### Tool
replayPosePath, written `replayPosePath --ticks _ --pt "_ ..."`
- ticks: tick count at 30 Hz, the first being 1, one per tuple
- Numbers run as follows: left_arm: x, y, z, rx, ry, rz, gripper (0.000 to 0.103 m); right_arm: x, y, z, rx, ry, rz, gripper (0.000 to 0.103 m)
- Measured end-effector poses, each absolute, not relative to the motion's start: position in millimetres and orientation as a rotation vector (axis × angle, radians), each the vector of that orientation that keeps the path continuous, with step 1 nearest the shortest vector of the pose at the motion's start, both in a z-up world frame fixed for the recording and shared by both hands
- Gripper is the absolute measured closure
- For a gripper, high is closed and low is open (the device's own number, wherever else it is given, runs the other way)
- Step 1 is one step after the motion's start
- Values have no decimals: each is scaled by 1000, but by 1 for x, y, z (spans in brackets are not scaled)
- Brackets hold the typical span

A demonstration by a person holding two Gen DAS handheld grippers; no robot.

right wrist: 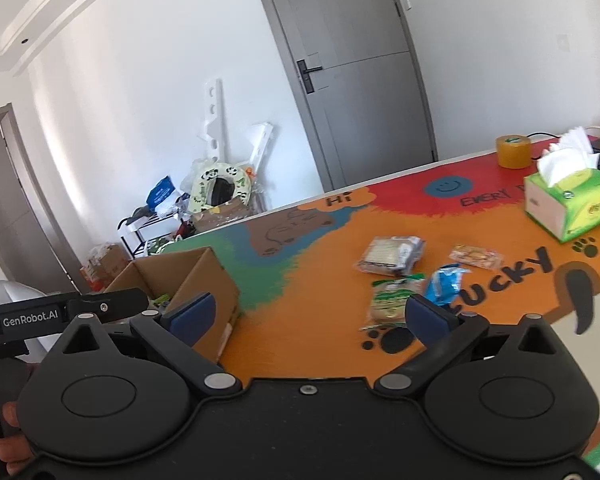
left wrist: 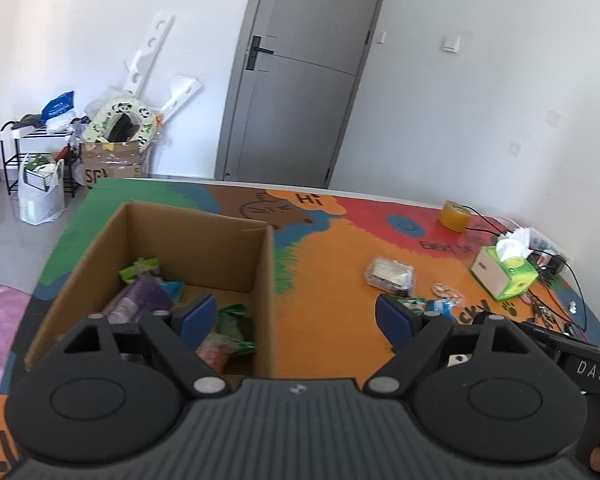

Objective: Organize snacks
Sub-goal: 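Move both tools back toward the remaining snacks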

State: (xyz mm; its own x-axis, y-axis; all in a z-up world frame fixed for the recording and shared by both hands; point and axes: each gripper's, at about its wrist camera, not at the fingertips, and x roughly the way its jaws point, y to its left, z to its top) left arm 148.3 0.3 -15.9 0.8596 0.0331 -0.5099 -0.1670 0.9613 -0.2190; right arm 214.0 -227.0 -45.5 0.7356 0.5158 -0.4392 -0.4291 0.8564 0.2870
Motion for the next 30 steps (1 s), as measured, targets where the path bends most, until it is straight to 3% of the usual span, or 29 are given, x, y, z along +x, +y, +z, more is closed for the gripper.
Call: replayPosePath --ticks 23,25,30 --pt "199 -73 -30 -238 563 21 17 237 -299 -64 243 541 400 1" --pt "207 -77 -32 -226 564 24 18 242 -299 -66 248 550 397 3" --pt "226 -85 -40 -233 582 17 20 261 -299 -74 274 577 402 20"
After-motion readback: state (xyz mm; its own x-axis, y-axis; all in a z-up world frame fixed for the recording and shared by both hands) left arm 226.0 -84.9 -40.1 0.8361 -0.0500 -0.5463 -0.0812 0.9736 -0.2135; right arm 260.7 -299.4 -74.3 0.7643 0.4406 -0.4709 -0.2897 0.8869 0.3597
